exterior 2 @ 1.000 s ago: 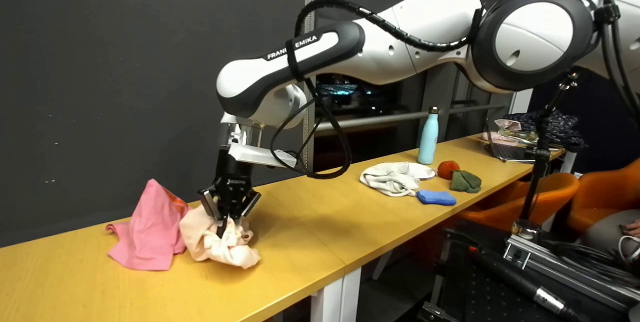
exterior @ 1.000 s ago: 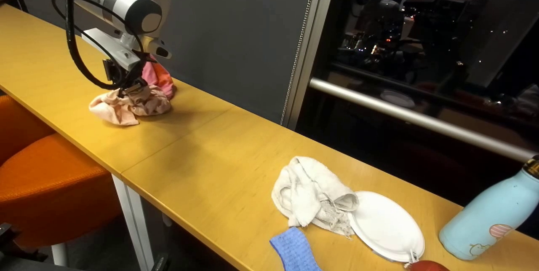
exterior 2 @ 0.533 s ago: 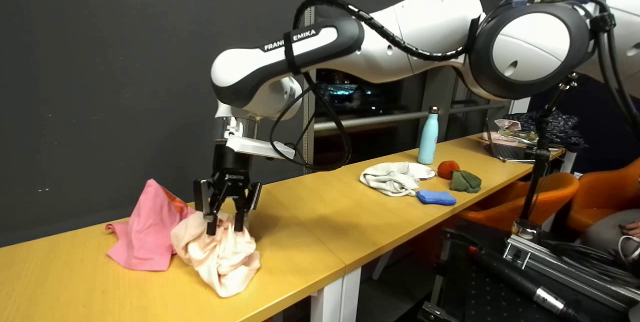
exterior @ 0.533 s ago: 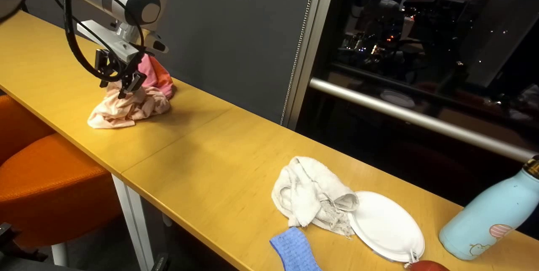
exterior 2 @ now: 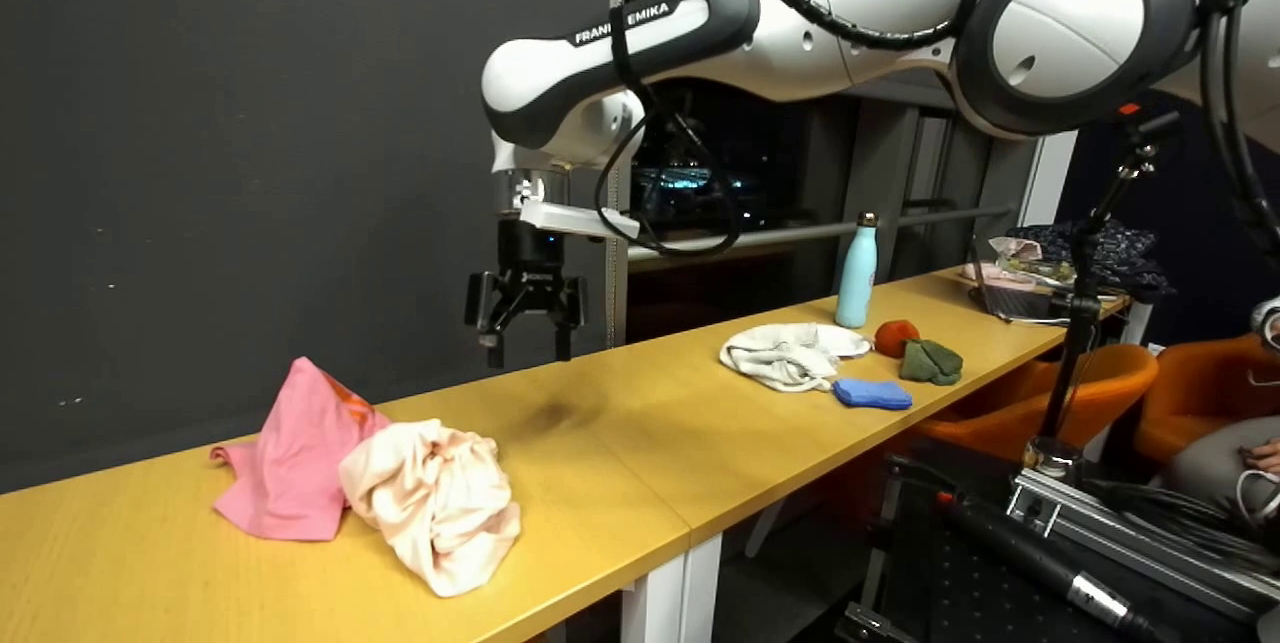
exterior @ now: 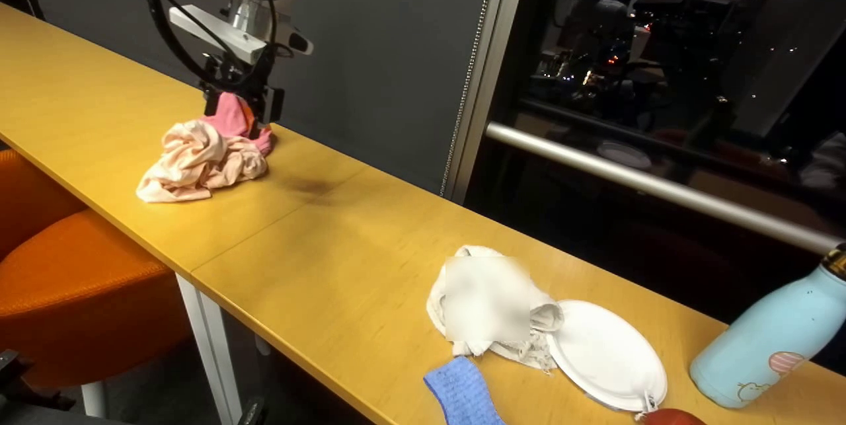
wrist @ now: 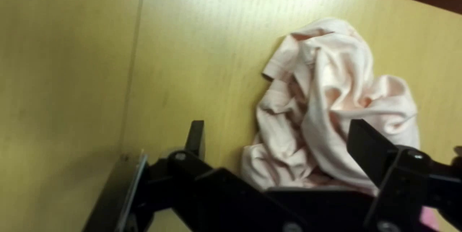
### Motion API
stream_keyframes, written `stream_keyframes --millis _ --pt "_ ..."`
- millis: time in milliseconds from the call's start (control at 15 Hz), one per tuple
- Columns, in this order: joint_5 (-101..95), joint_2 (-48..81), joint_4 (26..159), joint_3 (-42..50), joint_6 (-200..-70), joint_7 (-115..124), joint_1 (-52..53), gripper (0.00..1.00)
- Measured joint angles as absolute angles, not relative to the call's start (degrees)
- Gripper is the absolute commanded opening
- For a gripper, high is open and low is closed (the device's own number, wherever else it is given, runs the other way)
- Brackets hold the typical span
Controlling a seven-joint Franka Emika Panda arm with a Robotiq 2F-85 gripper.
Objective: Fold the peach t-shirt, move it to the left and then use the white towel to wipe the table
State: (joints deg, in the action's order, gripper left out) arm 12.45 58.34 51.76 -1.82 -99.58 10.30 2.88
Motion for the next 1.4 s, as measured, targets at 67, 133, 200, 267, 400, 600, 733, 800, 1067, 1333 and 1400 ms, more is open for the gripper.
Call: stream_keyframes --millis 67,133,200,267,400,600,733,800,1067,1333,1400 --pt "11.7 56.5 53.8 -0.4 -99.6 10.3 2.0 1.00" --pt "10.8 54.6 56.0 1.0 -99.7 10.3 1.2 1.00" --pt "9.9 52.6 58.6 2.6 -99.9 10.4 0.5 1.00" --pt "9.0 50.7 61.1 4.1 -100.2 10.5 0.0 1.00" --pt "6.0 46.9 66.7 6.7 -101.8 11.3 -1.3 1.00" --pt "1.3 42.8 75.7 10.5 -110.6 13.4 -2.7 1.00" --pt "-1.4 40.9 82.0 13.1 -118.0 16.2 -3.3 1.00" --pt "-2.8 40.0 85.2 14.5 -121.8 18.0 -3.4 1.00" --pt "-7.9 37.3 98.3 20.3 -135.9 27.4 -3.4 1.00" --pt "-11.6 34.1 111.6 26.2 -147.1 34.9 -2.6 1.00" --pt "-12.3 33.3 115.1 27.6 -150.0 36.5 -2.3 1.00"
